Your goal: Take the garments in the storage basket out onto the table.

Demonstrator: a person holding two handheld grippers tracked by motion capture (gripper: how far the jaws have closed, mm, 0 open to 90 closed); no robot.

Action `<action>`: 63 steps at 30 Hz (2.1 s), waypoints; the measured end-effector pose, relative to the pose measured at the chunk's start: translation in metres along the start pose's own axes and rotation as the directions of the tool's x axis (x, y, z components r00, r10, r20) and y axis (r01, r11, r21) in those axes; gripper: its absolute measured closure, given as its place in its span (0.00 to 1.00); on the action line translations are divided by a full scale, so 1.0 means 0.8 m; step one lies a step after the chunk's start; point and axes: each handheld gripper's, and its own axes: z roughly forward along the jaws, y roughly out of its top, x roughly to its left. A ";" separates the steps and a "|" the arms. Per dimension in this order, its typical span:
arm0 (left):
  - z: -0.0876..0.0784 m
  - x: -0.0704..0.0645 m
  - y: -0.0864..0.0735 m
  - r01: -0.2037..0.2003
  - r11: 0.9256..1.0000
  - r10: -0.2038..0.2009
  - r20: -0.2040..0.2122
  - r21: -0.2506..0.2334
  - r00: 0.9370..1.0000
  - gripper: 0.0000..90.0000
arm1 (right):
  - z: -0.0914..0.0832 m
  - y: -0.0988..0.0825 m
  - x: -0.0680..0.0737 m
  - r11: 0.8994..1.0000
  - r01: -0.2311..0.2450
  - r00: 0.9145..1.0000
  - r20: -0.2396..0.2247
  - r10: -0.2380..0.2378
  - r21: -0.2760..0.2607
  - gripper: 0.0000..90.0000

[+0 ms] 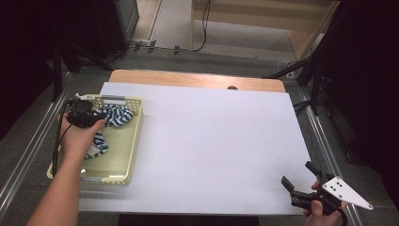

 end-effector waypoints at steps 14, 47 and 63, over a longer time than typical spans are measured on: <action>-0.010 -0.004 -0.001 0.019 0.999 -0.025 0.156 0.035 0.988 0.93 | 0.000 0.000 0.000 1.000 -0.001 1.000 0.006 0.001 0.002 0.00; 0.017 -0.015 -0.010 0.037 0.991 -0.062 0.190 0.129 0.980 0.29 | 0.004 -0.002 0.001 1.000 0.000 1.000 -0.002 0.000 0.011 0.00; 0.023 -0.024 -0.015 -0.033 0.987 0.008 0.162 0.157 0.987 0.32 | 0.004 -0.002 0.000 1.000 0.000 1.000 0.000 0.000 0.012 0.00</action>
